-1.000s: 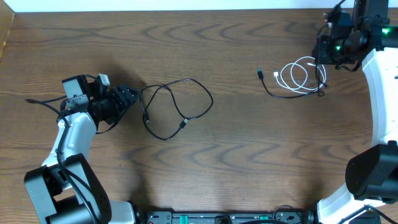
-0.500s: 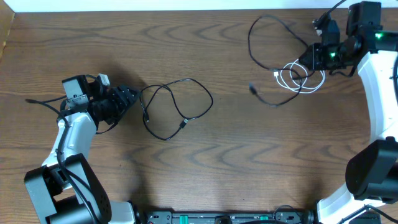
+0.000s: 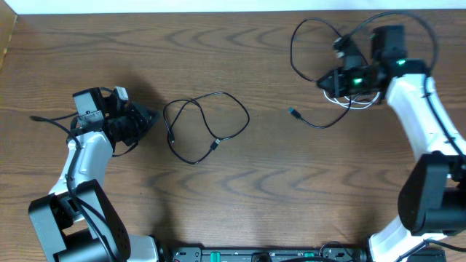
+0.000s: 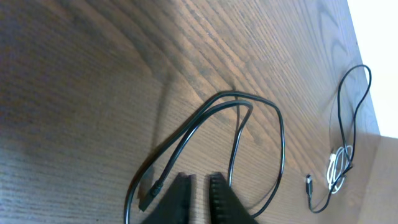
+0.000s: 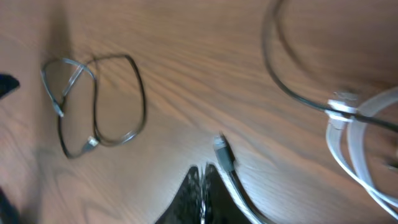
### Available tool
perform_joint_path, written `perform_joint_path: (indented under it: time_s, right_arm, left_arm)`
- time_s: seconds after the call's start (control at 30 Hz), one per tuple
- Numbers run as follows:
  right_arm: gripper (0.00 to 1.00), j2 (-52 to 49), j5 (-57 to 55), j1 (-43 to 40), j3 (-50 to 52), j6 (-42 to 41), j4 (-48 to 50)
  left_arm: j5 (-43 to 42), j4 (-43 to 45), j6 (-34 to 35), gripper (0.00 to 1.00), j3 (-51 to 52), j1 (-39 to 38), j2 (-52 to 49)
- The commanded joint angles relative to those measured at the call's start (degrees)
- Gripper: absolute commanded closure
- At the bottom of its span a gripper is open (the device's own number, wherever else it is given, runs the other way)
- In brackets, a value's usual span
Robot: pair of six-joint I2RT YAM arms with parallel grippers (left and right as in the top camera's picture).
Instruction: Untangle cables
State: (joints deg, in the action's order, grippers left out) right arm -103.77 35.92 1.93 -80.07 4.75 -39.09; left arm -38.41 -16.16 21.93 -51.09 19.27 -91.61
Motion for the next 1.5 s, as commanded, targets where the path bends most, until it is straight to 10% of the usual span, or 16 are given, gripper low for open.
perform_joint_path:
  time_s: [0.0, 0.2, 0.37, 0.5, 1.47]
  right_arm:
    - [0.99, 0.5, 2.8, 4.7, 3.6, -5.4, 5.4]
    - [0.99, -0.2, 0.5, 13.8, 5.6, -7.0, 14.5]
    - [0.99, -1.4, -6.7, 19.4, 5.6, -12.1, 18.3]
    - [0.99, -2.4, -10.0, 22.8, 5.6, -13.6, 20.3]
    - [0.95, -5.2, -13.1, 27.6, 5.6, -16.6, 22.4]
  left_arm:
    - [0.5, 0.0, -0.2, 0.92, 0.3, -0.1, 0.1]
    - [0.5, 0.0, -0.2, 0.91, 0.3, -0.1, 0.1]
    - [0.6, 0.5, -0.3, 0.53, 0.3, -0.1, 0.0]
    - [4.8, 0.5, -0.2, 0.43, 0.3, -1.0, -0.3]
    - [30.7, 5.6, -0.2, 0.43, 0.3, -16.9, -4.9]
